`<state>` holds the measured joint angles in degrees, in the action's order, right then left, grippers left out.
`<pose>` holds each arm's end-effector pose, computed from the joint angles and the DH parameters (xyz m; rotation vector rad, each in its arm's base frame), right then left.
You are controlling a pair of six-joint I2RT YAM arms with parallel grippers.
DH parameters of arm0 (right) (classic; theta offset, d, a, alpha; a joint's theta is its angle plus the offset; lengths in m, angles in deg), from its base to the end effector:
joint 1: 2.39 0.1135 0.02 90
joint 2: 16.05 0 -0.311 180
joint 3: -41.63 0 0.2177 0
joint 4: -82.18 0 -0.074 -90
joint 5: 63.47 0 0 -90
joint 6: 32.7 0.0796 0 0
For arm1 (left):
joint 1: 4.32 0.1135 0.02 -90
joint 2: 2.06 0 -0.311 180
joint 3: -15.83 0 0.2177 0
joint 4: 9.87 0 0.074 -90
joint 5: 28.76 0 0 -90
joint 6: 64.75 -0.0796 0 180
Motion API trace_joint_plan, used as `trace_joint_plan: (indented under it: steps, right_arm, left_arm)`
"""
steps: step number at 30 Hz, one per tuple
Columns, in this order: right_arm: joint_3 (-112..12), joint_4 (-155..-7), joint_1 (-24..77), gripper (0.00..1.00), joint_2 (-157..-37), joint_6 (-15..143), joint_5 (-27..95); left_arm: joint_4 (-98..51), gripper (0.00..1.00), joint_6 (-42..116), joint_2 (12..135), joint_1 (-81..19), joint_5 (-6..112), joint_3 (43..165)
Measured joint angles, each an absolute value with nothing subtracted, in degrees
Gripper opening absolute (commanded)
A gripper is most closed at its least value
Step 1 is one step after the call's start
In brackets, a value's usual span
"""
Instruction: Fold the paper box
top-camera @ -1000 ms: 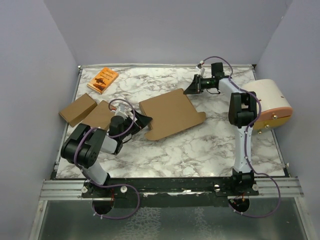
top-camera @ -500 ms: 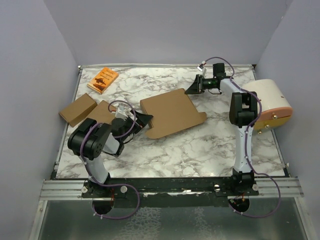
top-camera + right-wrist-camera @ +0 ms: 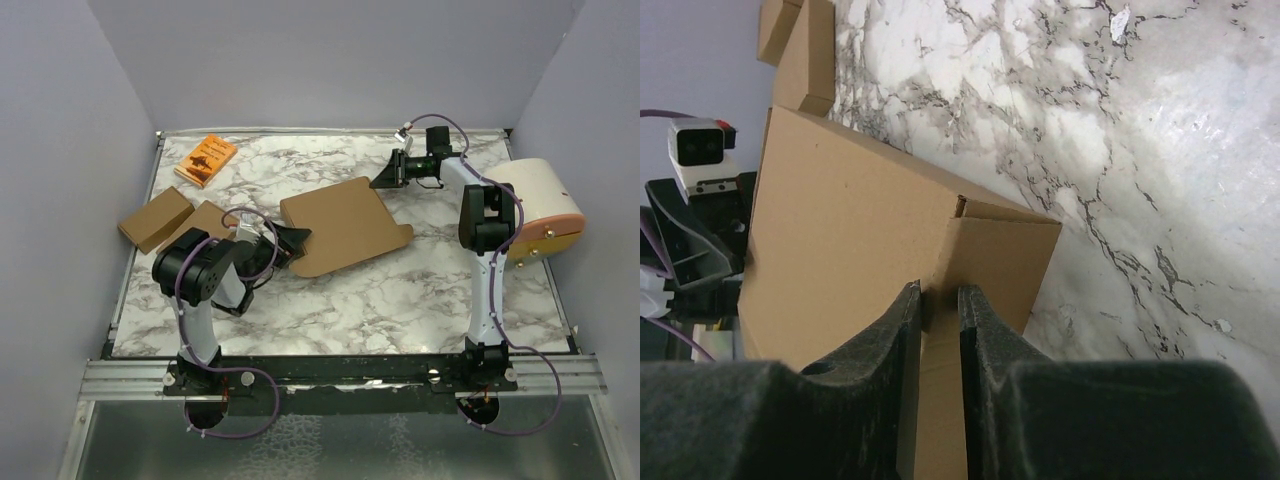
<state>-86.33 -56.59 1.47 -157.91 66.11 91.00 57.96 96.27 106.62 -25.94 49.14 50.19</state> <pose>0.5318 0.1079 0.1644 -0.3497 2.2783 1.4954 0.3000 -0.1368 0.1814 -0.6227 1.7788 -1.3486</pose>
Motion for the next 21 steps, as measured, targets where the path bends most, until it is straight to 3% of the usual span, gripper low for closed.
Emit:
trace_joint_plan:
  steps: [9,13,16,21]
  right_arm:
    - [-86.33,-57.00,1.40,0.27,-158.17,66.11,91.63]
    - [-86.40,-56.72,1.21,0.44,-158.24,65.17,91.74]
    - [-86.42,-55.95,0.90,0.57,-158.24,63.56,91.48]
    - [-86.68,-53.39,0.75,0.68,-157.74,59.86,89.88]
  left_arm:
    - [60.23,0.75,99.14,109.29,-26.82,49.73,51.15]
    - [60.01,0.59,99.35,109.20,-26.84,50.22,51.15]
    - [59.23,0.55,99.46,108.70,-26.84,50.30,51.15]
    - [57.96,0.53,99.46,106.54,-26.84,50.74,51.08]
